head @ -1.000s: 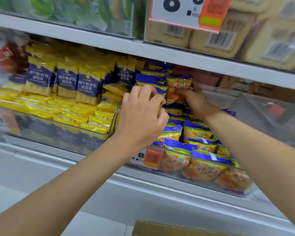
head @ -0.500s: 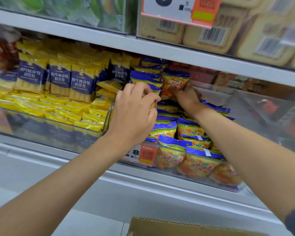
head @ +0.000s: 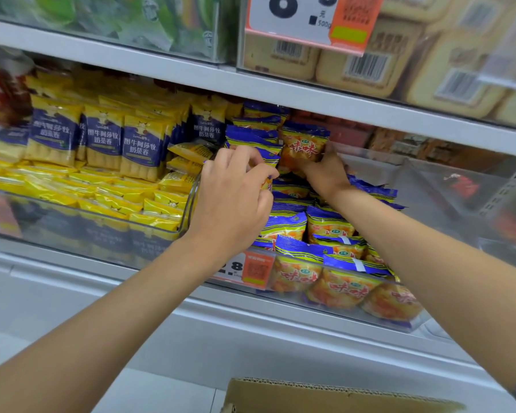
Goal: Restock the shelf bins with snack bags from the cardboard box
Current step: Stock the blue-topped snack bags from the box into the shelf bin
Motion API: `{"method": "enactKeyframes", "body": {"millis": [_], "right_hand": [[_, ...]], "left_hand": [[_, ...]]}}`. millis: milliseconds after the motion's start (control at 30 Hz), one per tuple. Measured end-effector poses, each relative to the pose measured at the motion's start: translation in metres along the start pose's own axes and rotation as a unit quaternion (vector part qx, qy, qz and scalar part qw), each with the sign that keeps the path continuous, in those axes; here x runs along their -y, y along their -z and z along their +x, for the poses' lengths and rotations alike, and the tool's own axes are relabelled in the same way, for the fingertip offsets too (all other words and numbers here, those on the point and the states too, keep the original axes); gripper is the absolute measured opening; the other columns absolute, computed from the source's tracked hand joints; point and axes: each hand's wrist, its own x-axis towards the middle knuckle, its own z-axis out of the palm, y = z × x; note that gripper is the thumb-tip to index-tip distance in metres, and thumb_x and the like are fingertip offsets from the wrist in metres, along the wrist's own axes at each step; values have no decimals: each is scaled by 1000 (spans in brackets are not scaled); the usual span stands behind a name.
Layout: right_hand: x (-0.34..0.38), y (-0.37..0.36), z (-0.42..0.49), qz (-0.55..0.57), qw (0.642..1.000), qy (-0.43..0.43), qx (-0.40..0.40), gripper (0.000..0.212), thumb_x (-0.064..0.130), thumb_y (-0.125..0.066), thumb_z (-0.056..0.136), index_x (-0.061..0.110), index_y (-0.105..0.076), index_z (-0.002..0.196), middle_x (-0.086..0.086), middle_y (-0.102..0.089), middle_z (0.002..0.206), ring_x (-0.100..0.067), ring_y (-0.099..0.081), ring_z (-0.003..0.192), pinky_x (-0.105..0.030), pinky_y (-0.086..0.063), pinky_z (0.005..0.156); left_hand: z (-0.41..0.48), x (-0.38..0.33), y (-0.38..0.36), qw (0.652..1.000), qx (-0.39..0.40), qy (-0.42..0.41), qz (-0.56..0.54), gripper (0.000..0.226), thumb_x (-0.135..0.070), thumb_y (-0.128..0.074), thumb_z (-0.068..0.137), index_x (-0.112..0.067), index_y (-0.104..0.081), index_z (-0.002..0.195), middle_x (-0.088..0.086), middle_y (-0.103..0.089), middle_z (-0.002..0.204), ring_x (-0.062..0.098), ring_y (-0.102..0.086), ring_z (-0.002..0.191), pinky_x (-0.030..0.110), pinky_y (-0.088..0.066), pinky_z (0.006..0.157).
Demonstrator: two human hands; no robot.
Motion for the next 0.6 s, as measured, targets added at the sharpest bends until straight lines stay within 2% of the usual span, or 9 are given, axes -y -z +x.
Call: {"method": "enactKeyframes", "body": {"millis": [133,267,367,433,533,600], "right_hand": [[-1,-2,-1,-29,999,11,-24,55,21,-71,87,6,-44,132,-7,-59,125,-17,-55,112,-8,-35,68],[-2,2,-5,0,1000,13,-22,65,25,-77,82,6,-42,133,1,-55,110,-8,-51,98,-1,-36,61],[-3,-1,-4,-35,998,30,-31,69,28,-79,79,6,-39,132,-7,-57,124,-20,-55,113,-17,-40,79],[-4,-3,-3,-40,998,31,-31,70,28,-79,79,6,-39,132,-9,-56,129,-22,-54,117,-20,-39,82],[-4,-2,-4,-39,999,24,-23,72,29,-79,79,7,-38,134,-9,-55,131,-23,-54,119,-21,-39,84],[-3,2,-7,-46,999,14,-15,83,32,-79,79,7,-32,142,-10,-50,139,-25,-48,128,-24,-40,93]], "left_hand": [[0,1,0,1000,-1,-1,-4,46,-24,-31,79,-21,-70,104,2,-56,106,20,-45,92,31,-26,76],[-1,1,-1,1000,0,-3,-7,46,-23,-32,79,-21,-70,105,1,-55,106,19,-44,92,31,-26,76],[-1,2,-1,1000,0,-2,-11,47,-23,-32,78,-21,-70,107,2,-56,106,21,-46,93,33,-30,76],[-2,2,-1,1000,4,-1,-15,48,-21,-34,78,-20,-69,110,2,-57,108,22,-47,95,35,-35,78],[-6,4,1,999,-14,2,-43,41,-12,-47,79,-17,-65,116,4,-56,112,21,-49,101,36,-40,84],[-11,6,6,994,-29,8,-105,37,-7,-60,80,-15,-64,116,3,-53,116,16,-49,106,32,-42,91]]}}
